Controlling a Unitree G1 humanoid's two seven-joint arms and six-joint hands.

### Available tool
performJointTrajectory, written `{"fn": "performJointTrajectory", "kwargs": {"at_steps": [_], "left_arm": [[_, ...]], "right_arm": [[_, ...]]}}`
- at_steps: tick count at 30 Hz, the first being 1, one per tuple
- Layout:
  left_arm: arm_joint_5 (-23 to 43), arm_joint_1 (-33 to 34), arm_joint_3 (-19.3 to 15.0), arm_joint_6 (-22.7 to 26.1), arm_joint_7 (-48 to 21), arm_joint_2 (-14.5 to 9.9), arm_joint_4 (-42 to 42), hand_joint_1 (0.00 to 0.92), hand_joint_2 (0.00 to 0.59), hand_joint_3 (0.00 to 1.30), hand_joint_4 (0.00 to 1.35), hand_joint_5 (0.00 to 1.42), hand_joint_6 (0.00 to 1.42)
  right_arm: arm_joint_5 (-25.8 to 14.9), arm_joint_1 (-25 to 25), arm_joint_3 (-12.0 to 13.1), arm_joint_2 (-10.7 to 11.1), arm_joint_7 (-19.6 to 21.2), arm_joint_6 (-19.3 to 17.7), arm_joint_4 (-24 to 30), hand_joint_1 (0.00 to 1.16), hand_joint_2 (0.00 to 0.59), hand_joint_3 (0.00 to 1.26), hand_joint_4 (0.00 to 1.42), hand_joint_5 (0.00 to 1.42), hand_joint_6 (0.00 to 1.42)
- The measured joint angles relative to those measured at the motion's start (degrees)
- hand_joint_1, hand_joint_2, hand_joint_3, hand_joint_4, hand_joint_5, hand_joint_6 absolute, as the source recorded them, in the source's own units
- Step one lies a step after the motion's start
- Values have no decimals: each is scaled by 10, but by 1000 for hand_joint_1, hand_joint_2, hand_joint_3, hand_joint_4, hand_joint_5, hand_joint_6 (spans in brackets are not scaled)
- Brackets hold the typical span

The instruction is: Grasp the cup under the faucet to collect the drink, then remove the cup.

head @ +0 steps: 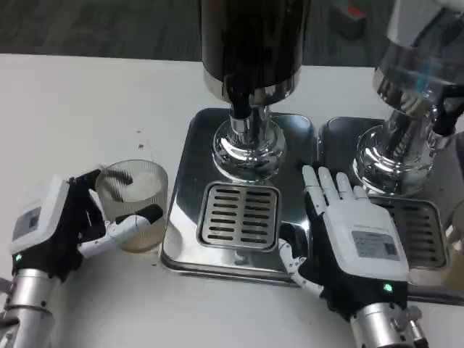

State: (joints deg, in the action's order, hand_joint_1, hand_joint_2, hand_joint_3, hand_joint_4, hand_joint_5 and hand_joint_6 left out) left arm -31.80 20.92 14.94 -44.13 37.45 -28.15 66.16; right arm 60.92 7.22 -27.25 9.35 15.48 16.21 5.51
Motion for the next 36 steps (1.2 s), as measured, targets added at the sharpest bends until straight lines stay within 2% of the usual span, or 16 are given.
{"fn": "performJointTrajectory", "kwargs": {"at_steps": [12, 22, 31, 36], "left_arm": [[-24, -3, 1, 4, 56, 11, 2, 437, 69, 675, 782, 1039, 1107], [-29, -1, 5, -1, 82, 13, -8, 413, 52, 668, 771, 1011, 1083], [-73, 40, 43, -9, 90, 22, -16, 412, 50, 657, 758, 1010, 1051], [-96, 75, 77, 6, 91, 57, 4, 411, 49, 653, 753, 999, 1043]], "right_arm": [[0, 0, 3, 2, -2, 0, 0, 447, 535, 3, 0, 0, 49], [0, 0, 9, 3, -2, 3, 8, 450, 535, 3, 0, 0, 23], [9, 9, 14, 3, -2, 23, 20, 451, 535, 3, 0, 0, 11], [15, 22, 15, 2, -2, 37, 40, 451, 535, 3, 0, 0, 6]]}}
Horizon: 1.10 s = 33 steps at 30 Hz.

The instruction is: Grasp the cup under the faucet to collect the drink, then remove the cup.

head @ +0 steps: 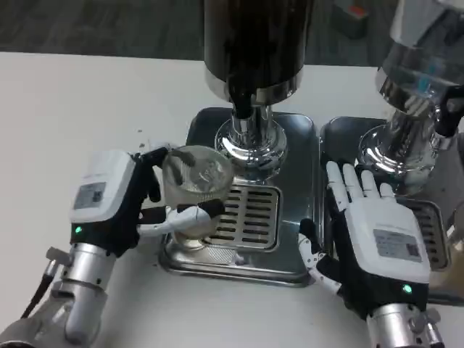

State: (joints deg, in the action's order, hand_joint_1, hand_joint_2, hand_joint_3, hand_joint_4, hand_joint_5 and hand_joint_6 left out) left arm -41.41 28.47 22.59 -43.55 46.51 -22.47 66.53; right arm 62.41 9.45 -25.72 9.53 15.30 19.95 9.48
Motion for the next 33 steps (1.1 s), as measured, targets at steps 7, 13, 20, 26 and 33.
{"fn": "performJointTrajectory", "kwargs": {"at_steps": [7, 13, 20, 26, 33], "left_arm": [[-19, 42, 29, 25, 4, 27, 24, 411, 48, 646, 748, 996, 1028], [-33, 70, 56, 61, 30, 52, 41, 401, 53, 605, 702, 960, 1002], [-41, 80, 73, 78, 55, 63, 53, 376, 50, 574, 665, 914, 921], [-42, 75, 80, 85, 74, 66, 55, 220, 50, 489, 559, 818, 766], [-41, 60, 81, 78, 75, 59, 55, 104, 43, 314, 367, 667, 629]], "right_arm": [[11, 16, 0, -1, -7, 16, 23, 452, 535, 3, 0, 0, 3], [13, 22, 0, -1, -8, 19, 30, 452, 535, 3, 0, 0, 3], [15, 26, 0, -4, -8, 24, 33, 452, 535, 3, 0, 0, 3], [15, 28, 0, -6, -8, 25, 33, 452, 535, 3, 0, 0, 3], [12, 21, 1, -5, -8, 23, 30, 452, 535, 3, 0, 0, 0]]}}
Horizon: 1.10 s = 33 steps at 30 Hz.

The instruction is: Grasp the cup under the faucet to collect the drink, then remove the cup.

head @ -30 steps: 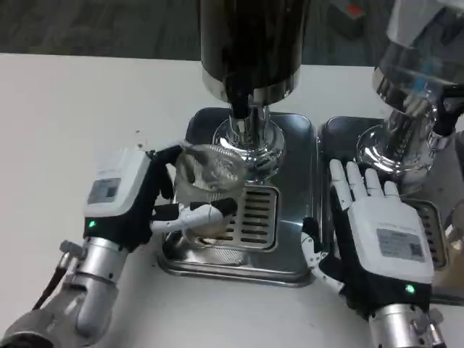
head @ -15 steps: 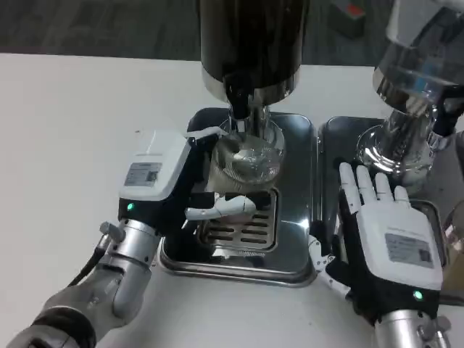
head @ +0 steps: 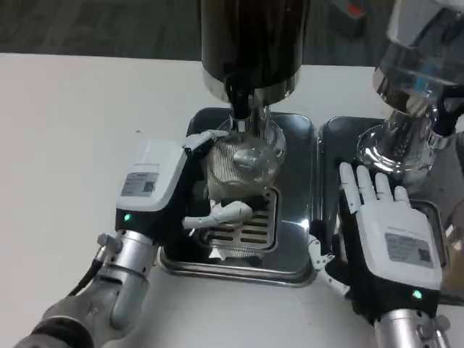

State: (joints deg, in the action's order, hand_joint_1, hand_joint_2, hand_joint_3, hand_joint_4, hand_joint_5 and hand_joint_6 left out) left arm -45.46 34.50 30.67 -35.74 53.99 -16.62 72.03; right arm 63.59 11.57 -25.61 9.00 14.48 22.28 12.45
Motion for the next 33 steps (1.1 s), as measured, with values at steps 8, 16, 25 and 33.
{"fn": "performJointTrajectory", "kwargs": {"at_steps": [8, 16, 25, 33], "left_arm": [[4, -4, -4, -18, -2, -6, 0, 65, 47, 258, 294, 620, 568], [24, -11, -14, -43, -4, -15, -12, 0, 30, 231, 281, 592, 535], [83, -64, -79, -128, -10, -67, -68, 0, 41, 75, 81, 353, 273], [154, -118, -128, -229, -110, -103, -163, 0, 61, 0, 0, 118, 121]], "right_arm": [[-6, -17, 1, 4, -1, -7, -12, 452, 535, 3, 0, 0, 0], [-15, -23, 1, 6, -1, -10, -21, 452, 535, 3, 0, 0, 0], [-19, -26, 2, 8, -2, -17, -30, 456, 535, 3, 0, 0, 0], [-24, -27, 3, 8, -4, -22, -33, 462, 512, 0, 0, 0, 0]]}}
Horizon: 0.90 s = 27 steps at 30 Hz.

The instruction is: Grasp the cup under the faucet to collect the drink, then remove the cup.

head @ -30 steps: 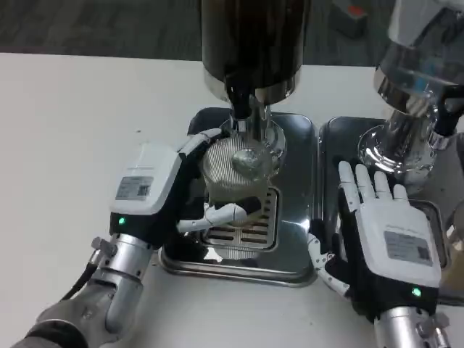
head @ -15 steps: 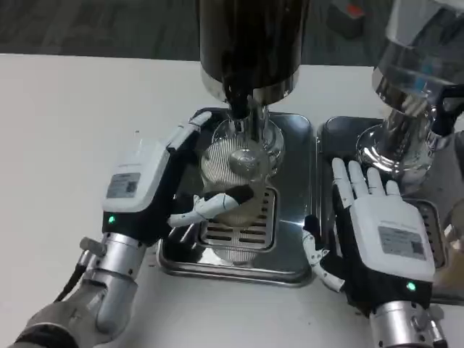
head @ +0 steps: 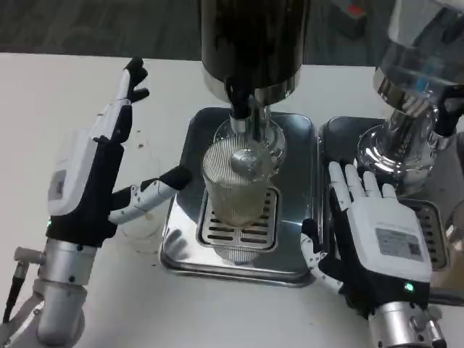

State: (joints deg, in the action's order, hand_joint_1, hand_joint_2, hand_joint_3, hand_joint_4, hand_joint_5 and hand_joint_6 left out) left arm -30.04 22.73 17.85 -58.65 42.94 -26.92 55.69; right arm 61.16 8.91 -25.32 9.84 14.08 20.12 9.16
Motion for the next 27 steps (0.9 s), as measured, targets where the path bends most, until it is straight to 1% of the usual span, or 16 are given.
{"fn": "performJointTrajectory", "kwargs": {"at_steps": [1, 4, 5, 6, 7, 9, 10, 12, 13, 18, 21, 25, 27], "left_arm": [[19, -5, -8, -9, -32, -2, -14, 0, 61, 0, 0, 118, 121], [80, -14, -19, -36, -133, -14, -72, 0, 68, 0, 0, 125, 129], [95, -15, -23, -42, -154, -16, -90, 0, 69, 0, 0, 124, 128], [110, -16, -31, -42, -179, -16, -107, 0, 70, 0, 0, 122, 126], [128, -17, -34, -42, -204, -16, -120, 0, 67, 0, 0, 110, 114], [160, -17, -35, -41, -251, -16, -138, 0, 67, 0, 0, 106, 109], [176, -17, -36, -38, -286, -15, -149, 0, 67, 0, 0, 106, 108], [196, -15, -36, -29, -337, -10, -157, 0, 68, 0, 0, 105, 106], [201, -15, -36, -27, -347, -8, -158, 0, 68, 0, 0, 105, 106], [209, 9, -47, -9, -417, 17, -158, 0, 69, 0, 0, 132, 117], [212, 23, -57, -9, -443, 31, -158, 0, 70, 0, 0, 175, 151], [212, 25, -64, -9, -462, 41, -158, 0, 71, 1, 0, 214, 186], [212, 25, -68, -9, -470, 46, -158, 0, 71, 31, 0, 240, 200]], "right_arm": [[-2, 0, 1, 0, 0, -3, 0, 441, 502, 0, 0, 0, 0], [-8, 0, 3, 0, 0, -10, 0, 432, 499, 0, 0, 0, 0], [-8, 0, 3, 0, 0, -10, 0, 418, 489, 0, 0, 0, 0], [-9, 0, 4, 0, 0, -11, 0, 387, 490, 0, 0, 0, 0], [-9, 0, 4, -1, 1, -11, 0, 379, 489, 0, 0, 0, 0], [-12, 2, 5, -2, 4, -12, 0, 374, 487, 0, 0, 0, 0], [-15, 3, 7, -2, 8, -14, 0, 373, 487, 0, 0, 0, 0], [-16, 6, 8, -3, 14, -16, 0, 372, 485, 0, 0, 0, 0], [-17, 6, 8, -3, 15, -16, 0, 372, 484, 0, 0, 0, 0], [-17, 11, 10, -6, 22, -16, 0, 372, 481, 0, 0, 0, 0], [-17, 14, 10, -11, 27, -15, 0, 372, 482, 0, 0, 0, 0], [-17, 17, 10, -16, 31, -12, 0, 375, 485, 0, 0, 0, 0], [-16, 17, 10, -20, 33, -10, 0, 376, 486, 0, 0, 0, 0]]}}
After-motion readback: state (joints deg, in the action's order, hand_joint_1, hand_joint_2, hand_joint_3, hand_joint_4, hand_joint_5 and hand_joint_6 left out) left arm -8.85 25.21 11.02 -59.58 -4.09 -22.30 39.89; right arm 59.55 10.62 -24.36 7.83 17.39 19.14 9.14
